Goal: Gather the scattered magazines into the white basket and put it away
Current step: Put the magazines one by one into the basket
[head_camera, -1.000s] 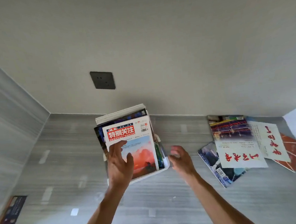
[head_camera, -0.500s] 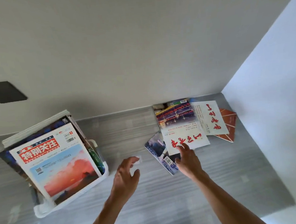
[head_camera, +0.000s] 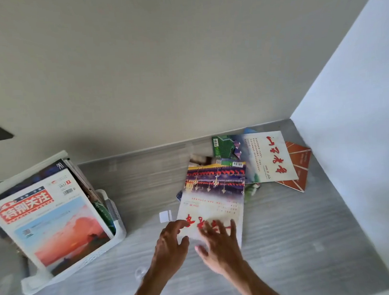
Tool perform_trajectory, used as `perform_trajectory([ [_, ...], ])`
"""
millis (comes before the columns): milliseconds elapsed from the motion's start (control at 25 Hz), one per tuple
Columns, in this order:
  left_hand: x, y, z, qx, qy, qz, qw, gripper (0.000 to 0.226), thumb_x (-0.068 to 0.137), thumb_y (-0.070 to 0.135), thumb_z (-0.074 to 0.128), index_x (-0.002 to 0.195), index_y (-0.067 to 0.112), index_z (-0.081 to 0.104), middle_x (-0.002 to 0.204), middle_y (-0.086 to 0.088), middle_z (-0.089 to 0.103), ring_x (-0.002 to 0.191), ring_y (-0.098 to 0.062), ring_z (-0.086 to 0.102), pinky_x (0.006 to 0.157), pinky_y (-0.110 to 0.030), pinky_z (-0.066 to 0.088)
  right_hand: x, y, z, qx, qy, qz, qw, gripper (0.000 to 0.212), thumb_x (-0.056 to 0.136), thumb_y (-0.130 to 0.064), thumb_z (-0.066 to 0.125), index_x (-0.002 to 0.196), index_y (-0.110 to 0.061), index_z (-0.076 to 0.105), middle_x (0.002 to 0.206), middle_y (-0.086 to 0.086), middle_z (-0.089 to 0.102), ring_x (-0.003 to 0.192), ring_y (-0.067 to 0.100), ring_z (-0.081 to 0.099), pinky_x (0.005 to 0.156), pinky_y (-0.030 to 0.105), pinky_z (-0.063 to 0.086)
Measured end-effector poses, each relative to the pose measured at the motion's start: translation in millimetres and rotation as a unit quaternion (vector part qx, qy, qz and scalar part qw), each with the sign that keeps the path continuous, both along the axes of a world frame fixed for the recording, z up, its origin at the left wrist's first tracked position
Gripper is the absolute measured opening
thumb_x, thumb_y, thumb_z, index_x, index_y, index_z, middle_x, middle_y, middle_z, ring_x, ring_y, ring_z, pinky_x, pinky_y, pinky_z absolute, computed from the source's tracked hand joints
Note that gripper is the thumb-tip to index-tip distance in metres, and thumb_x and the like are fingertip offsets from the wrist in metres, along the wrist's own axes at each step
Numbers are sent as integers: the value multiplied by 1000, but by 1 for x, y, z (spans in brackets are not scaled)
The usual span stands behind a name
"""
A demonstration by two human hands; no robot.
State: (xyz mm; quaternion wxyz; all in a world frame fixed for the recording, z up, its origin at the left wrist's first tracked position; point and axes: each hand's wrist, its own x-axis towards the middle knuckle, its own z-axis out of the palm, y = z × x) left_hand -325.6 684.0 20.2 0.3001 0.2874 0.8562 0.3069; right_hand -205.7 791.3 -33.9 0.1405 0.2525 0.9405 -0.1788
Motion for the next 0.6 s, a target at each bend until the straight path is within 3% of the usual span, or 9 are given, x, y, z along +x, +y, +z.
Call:
perform_trajectory([
  [120,3,-7,-14,-80,23,-57,995,40,89,17,56,128,25,56,137,6,56,126,-16,51,104,-31,43,6,-20,8,-125,10,45,991,46,91,-43,49,136,-29,49,155,-7,38,144,25,30,117,49,22],
  [160,5,-13,-20,-121,21,-84,989,43,90,20,56,132,26,53,145,4,49,133,-17,45,109,-33,39,11,-12,9,-130,22,7,991,46,91,-38,51,137,-28,48,156,-5,35,142,24,33,116,44,29],
  [240,11,-26,-30,-181,6,-117,976,51,90,24,55,140,31,45,157,4,30,143,-20,30,115,-39,33,18,9,11,-98,65,-172,978,46,85,-30,59,129,-23,49,147,1,45,126,27,50,100,40,46],
  [280,14,-31,-34,-197,9,-128,972,54,90,25,55,142,35,41,161,6,20,146,-20,25,116,-42,32,21,18,14,-119,67,-279,951,41,80,-25,62,119,-20,52,133,3,55,113,27,58,88,39,52],
  [360,19,-38,-40,-213,28,-154,964,58,90,28,54,144,40,35,163,9,8,148,-21,19,116,-46,32,18,26,18,-269,108,-436,852,31,70,-15,63,100,-17,58,106,1,69,91,24,68,70,39,57],
  [400,20,-40,-42,-221,32,-165,961,59,89,30,53,144,41,33,164,9,5,148,-21,19,115,-47,33,13,24,17,-341,129,-475,801,28,67,-10,62,95,-16,62,96,1,74,84,22,71,64,39,60],
  [480,19,-43,-44,-229,28,-178,957,62,88,32,53,144,43,30,164,8,3,148,-22,20,114,-47,34,3,20,19,-399,150,-527,736,22,68,-3,62,86,-14,69,82,2,78,75,22,74,59,36,60],
  [520,17,-44,-45,-229,24,-181,956,62,87,33,53,144,43,29,164,9,3,147,-21,21,114,-47,35,-1,17,21,-408,158,-530,726,21,70,-1,62,84,-14,70,81,2,78,75,22,74,59,34,58],
  [600,11,-47,-42,-230,4,-179,957,61,87,36,56,143,42,33,164,10,7,146,-19,26,113,-42,36,-11,9,27,-401,154,-473,769,23,76,-2,58,90,-18,67,89,2,77,77,20,72,59,34,57],
])
